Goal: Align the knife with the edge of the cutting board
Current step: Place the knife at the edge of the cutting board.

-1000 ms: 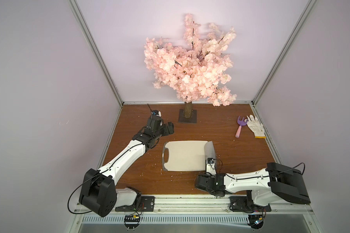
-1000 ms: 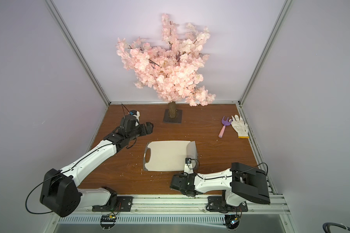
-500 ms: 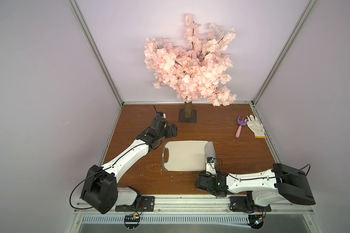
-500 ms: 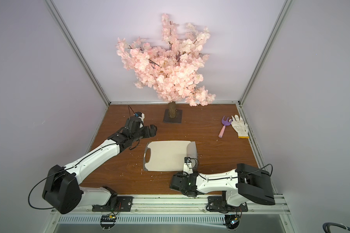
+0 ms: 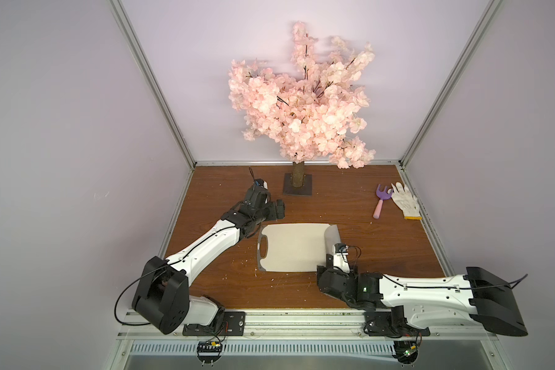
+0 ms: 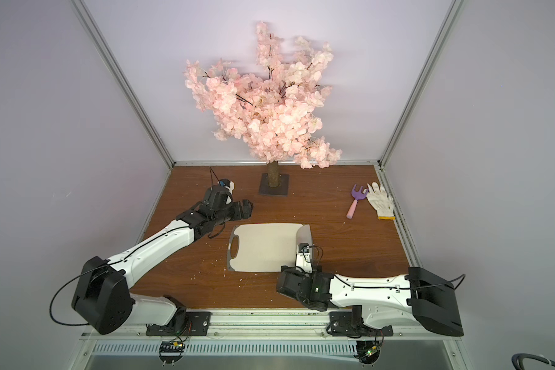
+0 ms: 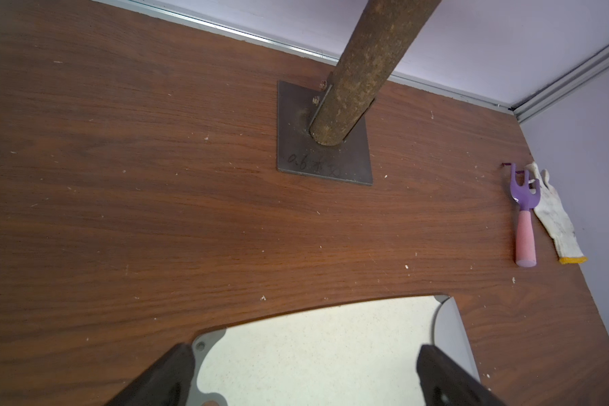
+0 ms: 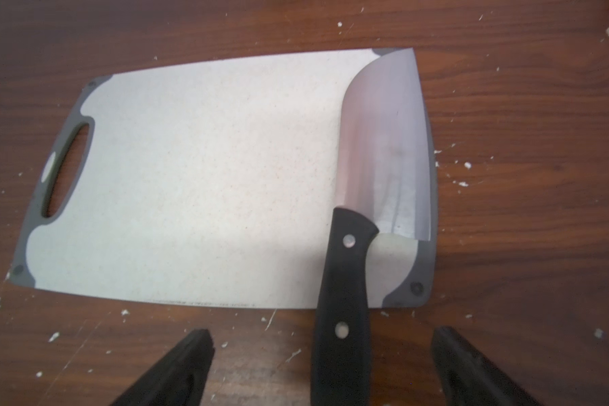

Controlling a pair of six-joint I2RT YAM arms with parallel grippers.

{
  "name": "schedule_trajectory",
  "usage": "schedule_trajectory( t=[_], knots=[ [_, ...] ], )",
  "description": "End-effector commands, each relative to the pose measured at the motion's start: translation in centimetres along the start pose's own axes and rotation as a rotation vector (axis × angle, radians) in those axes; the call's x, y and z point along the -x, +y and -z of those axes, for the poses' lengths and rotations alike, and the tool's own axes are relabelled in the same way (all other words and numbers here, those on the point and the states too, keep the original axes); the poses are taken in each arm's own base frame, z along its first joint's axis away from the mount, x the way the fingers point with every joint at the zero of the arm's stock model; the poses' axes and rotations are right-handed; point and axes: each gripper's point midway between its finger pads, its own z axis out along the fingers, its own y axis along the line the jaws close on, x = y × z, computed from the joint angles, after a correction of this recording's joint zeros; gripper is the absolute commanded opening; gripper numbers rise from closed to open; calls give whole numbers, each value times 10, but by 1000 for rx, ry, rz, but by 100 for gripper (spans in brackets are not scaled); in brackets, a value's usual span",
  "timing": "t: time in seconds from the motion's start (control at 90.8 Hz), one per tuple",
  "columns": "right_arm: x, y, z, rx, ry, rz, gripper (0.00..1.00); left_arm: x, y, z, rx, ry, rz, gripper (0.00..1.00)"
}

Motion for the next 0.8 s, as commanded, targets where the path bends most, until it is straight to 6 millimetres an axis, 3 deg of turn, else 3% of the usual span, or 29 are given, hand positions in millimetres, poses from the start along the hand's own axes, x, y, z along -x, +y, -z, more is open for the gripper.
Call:
schedule_trajectory(
  t=[0.0,0.176,0.429,0.572,0.793],
  knots=[
    [26,-3,2,29,-38,3,99,-7,-18,3,-24,28,-1,100],
    [66,-23,-6,39,-60,-37,99,-30,-36,7,-42,54,2,100],
    [100,-45,-23,33,-47,-63,99,-83,-71,14,-64,105,-9,100],
    [105,-69,-35,13,-33,-106,99,-118,-89,20,-91,150,19,100],
    [96,-102,-42,-3,-22,-156,99,-155,-117,39,-109,183,28,100]
  ],
)
